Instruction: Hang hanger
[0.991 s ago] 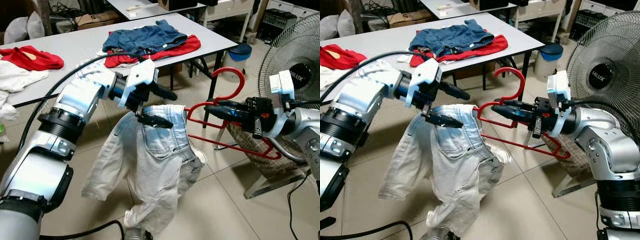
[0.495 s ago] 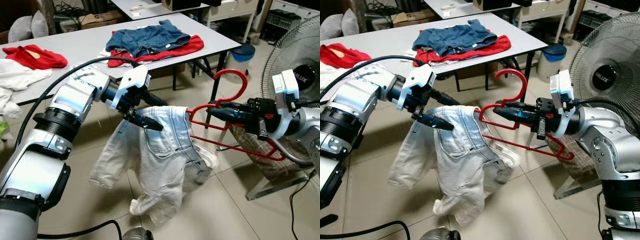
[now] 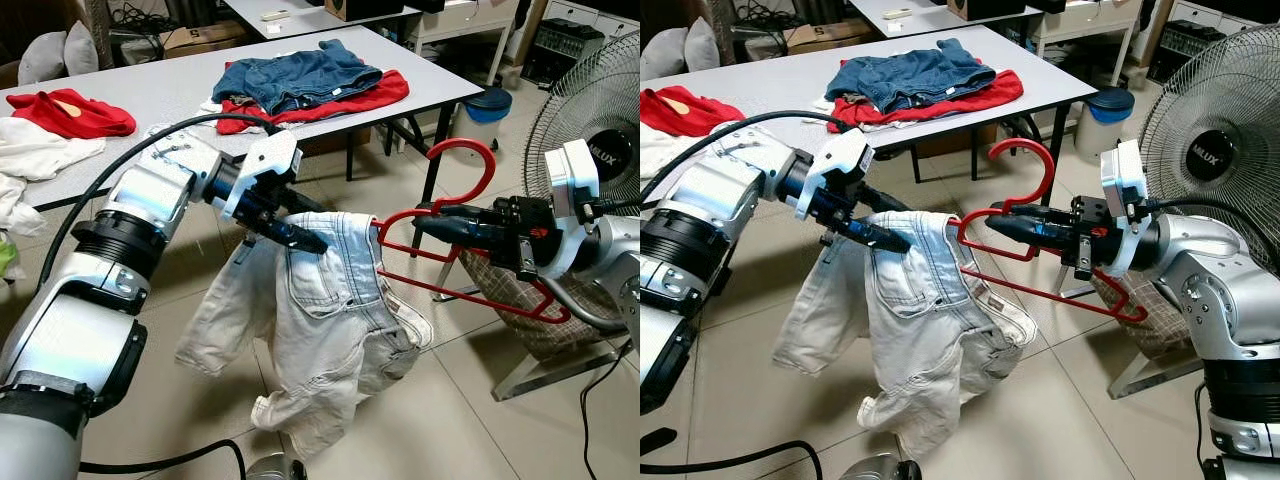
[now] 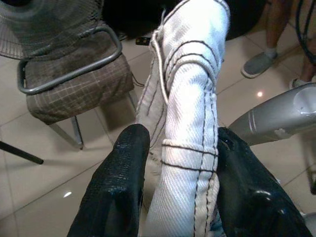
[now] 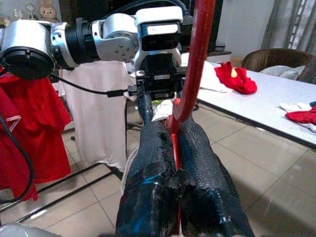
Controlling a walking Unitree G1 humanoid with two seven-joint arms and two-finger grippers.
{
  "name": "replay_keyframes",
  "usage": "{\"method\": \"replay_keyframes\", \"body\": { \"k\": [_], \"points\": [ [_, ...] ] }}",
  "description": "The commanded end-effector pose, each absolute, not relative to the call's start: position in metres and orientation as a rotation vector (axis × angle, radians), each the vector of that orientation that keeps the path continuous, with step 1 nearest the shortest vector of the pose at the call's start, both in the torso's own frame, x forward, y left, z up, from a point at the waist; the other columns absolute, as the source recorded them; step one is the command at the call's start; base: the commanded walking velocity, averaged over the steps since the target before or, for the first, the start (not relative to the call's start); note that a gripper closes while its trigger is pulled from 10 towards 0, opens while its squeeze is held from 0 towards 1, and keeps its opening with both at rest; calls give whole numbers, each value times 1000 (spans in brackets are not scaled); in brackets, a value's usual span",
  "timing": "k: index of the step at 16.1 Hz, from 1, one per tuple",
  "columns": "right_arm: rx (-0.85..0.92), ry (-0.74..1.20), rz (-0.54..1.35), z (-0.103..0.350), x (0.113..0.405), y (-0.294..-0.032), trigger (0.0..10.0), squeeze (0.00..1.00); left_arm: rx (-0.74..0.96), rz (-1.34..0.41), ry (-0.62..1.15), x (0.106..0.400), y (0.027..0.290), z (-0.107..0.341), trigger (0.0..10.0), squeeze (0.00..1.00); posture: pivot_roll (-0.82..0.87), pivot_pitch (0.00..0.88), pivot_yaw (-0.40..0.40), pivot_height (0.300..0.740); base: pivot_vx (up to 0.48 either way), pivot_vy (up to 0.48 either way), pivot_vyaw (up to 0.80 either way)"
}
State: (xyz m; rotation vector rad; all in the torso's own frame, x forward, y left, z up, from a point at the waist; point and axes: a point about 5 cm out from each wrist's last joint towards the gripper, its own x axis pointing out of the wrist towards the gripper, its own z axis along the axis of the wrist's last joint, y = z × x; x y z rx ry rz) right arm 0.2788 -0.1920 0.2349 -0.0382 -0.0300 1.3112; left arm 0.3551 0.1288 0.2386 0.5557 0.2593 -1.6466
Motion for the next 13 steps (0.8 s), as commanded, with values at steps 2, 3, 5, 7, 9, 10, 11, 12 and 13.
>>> {"method": "replay_keyframes", "body": {
  "k": [2, 3, 5, 7, 9, 10, 11, 12, 13],
  "points": [
    [-56, -129, 1342, 254, 275, -190, 0, 0, 545, -1668, 232, 354, 126, 248, 0, 0, -103, 0, 115, 740, 0, 0, 0],
    [-56, -129, 1342, 254, 275, -190, 0, 0, 541, -1670, 232, 354, 126, 247, 0, 0, -103, 0, 115, 740, 0, 0, 0],
    [-57, -129, 1341, 255, 275, -191, 0, 0, 516, -1668, 227, 353, 128, 246, 0, 0, -103, 0, 115, 740, 0, 0, 0],
    [-54, -123, 1345, 255, 275, -191, 0, 0, 475, -1666, 213, 351, 130, 245, 0, 0, -113, 0, 113, 740, 0, 0, 0],
    [-64, -117, 1337, 253, 273, -192, 0, 0, 440, -1661, 203, 349, 132, 241, 0, 0, -118, 0, 113, 740, 0, 0, 0],
    [-67, -111, 1331, 252, 272, -192, 0, 0, 424, -1657, 202, 348, 133, 239, 0, 0, -121, 0, 113, 740, 0, 0, 0],
    [-54, -85, 1321, 248, 270, -193, 9333, 0, 391, -1645, 201, 345, 135, 232, 0, 0, -128, 0, 115, 740, 0, 0, 0],
    [-41, -66, 1324, 245, 268, -192, 10000, 878, 365, -1629, 192, 342, 136, 226, 0, 0, -132, 0, 111, 740, 0, 0, 0],
    [-38, -60, 1325, 243, 268, -192, 10000, 1000, 355, -1624, 188, 341, 136, 224, 0, 0, -132, 0, 110, 740, 0, 0, 0]
  ]
}}
